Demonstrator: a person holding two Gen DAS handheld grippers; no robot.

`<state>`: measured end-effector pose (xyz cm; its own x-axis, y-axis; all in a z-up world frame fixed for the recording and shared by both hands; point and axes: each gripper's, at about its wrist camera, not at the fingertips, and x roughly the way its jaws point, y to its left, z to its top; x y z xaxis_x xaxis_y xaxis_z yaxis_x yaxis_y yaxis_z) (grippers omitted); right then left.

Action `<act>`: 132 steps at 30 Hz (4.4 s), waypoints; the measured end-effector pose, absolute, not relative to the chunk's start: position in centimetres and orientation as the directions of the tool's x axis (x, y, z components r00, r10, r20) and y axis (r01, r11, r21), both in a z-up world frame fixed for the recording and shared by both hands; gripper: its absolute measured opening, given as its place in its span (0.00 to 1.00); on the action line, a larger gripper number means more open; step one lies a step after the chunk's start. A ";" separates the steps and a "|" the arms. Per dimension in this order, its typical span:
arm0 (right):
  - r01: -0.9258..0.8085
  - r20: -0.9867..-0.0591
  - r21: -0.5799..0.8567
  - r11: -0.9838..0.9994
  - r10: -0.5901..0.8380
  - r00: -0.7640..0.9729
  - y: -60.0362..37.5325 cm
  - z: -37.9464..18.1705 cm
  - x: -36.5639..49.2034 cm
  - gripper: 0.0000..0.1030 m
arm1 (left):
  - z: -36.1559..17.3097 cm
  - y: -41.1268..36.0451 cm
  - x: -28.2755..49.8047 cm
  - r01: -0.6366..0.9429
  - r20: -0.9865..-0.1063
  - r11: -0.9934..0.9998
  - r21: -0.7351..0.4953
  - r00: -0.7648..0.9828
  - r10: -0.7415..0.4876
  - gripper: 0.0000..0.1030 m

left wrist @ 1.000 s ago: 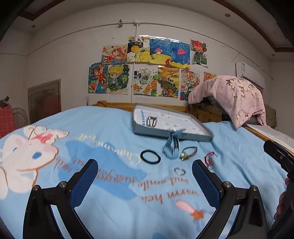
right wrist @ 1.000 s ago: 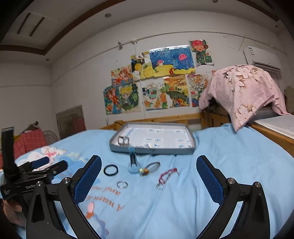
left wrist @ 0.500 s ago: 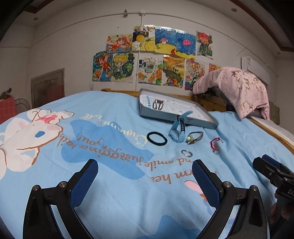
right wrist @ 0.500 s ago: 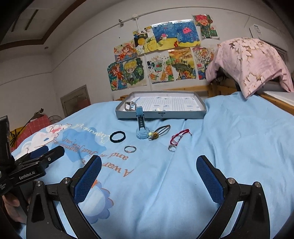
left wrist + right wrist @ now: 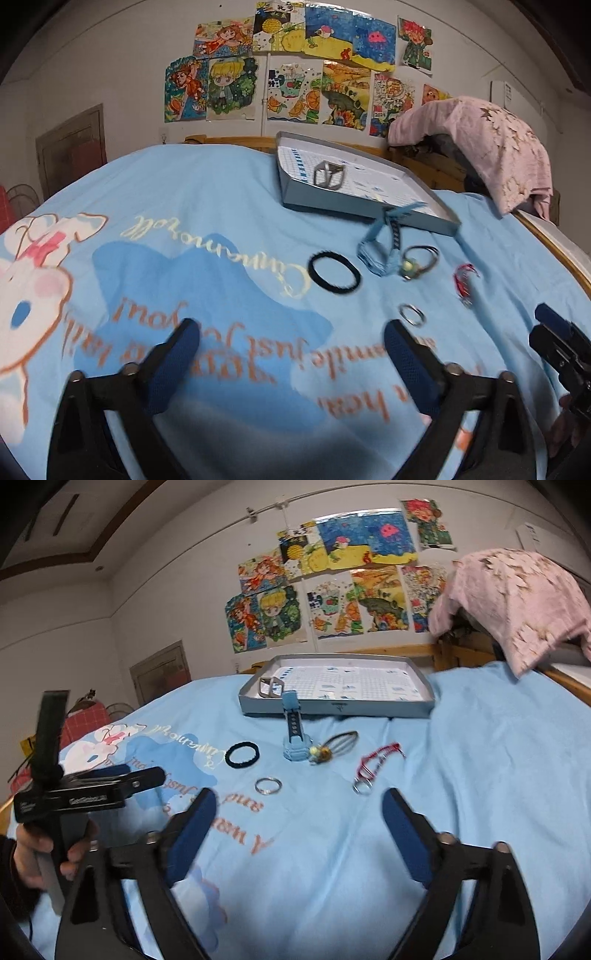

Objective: Organize jewelry
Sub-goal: 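Withdraw both tools from the tray back toward the remaining jewelry, then grasp the black hair tie with the left tool while the right grasps a silver ring, then carry the hair tie and silver ring into the grey tray while both tools release, then withdraw both tools from the tray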

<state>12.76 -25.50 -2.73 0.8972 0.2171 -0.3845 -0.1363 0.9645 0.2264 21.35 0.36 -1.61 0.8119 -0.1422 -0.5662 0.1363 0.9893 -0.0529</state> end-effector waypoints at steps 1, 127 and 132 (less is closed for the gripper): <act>-0.129 -0.395 0.220 0.967 0.209 0.894 -25.3 -2.8 13.4 0.73 | -1.8 0.4 22.2 0.129 -0.574 0.990 -0.057 0.807 -0.138 0.77; 0.014 -0.134 0.103 0.995 0.000 0.991 -31.3 4.6 11.3 0.99 | 3.6 -5.7 14.6 0.136 -0.234 0.988 -0.069 0.961 -0.148 1.00; -0.002 -0.158 0.086 0.996 0.015 0.987 -30.6 3.5 8.3 0.99 | 2.4 -5.5 11.6 0.139 -0.222 0.989 -0.049 0.964 -0.147 1.00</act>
<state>8.32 -30.58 3.45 0.9872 0.0152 -0.1585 -0.0015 0.9963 0.0857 11.60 -5.52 2.40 0.9639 -0.1466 -0.2223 0.1391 0.9891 -0.0488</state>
